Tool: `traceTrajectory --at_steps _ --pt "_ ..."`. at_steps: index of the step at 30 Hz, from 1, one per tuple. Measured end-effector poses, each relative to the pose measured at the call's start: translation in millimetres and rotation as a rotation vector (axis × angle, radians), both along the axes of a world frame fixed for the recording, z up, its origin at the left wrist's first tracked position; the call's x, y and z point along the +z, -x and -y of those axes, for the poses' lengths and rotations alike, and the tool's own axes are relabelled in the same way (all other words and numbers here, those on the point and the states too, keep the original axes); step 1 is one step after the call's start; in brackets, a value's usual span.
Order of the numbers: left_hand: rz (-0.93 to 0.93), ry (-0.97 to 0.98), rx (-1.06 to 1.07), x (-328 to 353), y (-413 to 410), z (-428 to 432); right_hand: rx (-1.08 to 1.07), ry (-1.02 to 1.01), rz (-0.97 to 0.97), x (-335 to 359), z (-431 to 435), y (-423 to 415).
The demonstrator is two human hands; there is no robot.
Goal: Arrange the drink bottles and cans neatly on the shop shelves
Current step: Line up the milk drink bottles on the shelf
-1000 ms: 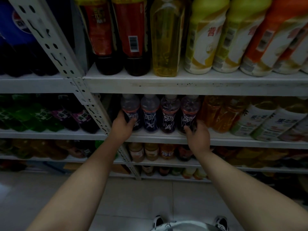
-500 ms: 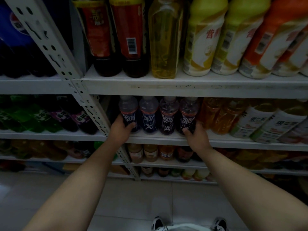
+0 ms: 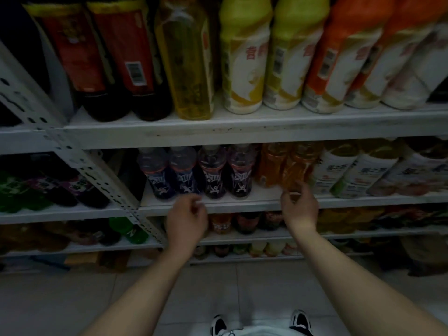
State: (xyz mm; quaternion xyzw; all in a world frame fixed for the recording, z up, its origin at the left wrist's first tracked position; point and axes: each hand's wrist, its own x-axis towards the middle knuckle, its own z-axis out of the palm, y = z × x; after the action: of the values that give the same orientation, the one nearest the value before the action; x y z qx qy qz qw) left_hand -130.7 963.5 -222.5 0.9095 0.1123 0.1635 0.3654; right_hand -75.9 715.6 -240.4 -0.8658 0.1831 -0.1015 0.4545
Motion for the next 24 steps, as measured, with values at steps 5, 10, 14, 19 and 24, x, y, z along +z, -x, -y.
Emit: traceTrajectory --at_steps 5,10,14,19,24 --pt "-0.042 0.169 -0.381 26 -19 128 0.11 0.071 0.18 24 35 9" --pt "0.14 0.194 -0.115 67 -60 187 0.14 0.365 0.55 73 67 0" --pt "0.086 -0.007 0.034 92 -90 193 0.221 0.441 0.244 104 68 -24" --pt "0.015 -0.188 -0.062 93 -105 195 0.295 0.34 0.027 121 60 -50" --pt "0.047 -0.18 -0.084 97 -103 186 0.27 0.223 0.061 124 55 -54"
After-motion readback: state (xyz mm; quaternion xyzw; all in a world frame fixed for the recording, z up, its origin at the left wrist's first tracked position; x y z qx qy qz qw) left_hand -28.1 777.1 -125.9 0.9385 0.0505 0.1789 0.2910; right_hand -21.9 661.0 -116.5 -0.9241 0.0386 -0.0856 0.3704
